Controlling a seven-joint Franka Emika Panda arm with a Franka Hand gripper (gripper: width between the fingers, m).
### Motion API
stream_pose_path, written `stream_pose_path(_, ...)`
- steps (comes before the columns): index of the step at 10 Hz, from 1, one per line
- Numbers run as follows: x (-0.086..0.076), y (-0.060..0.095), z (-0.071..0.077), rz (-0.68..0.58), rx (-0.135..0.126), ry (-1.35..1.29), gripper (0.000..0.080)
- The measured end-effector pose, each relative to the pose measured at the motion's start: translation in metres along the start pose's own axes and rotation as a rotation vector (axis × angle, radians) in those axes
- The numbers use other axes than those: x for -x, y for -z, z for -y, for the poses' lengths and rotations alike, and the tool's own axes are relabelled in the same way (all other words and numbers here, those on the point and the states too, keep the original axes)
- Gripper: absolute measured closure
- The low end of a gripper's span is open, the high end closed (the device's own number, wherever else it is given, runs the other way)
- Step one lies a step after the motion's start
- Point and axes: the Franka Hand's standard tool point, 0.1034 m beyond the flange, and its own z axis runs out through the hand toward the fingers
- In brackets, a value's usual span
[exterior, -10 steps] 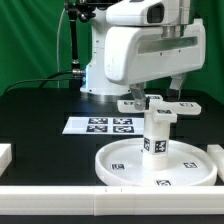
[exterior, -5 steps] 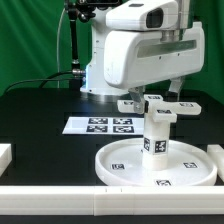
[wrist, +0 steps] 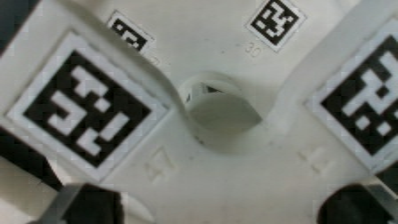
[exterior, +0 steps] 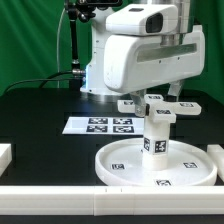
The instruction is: Assemble round table
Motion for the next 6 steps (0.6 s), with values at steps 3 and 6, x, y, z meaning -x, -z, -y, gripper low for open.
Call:
stream_pose_path(3,0.0001,-0.0001,0.0000,0.000,-0.001,-0.020,0.0358)
stream_pose_path(6,-0.0007,-0.0007,0.0004,-0.012,-0.011,-0.313,0.0358)
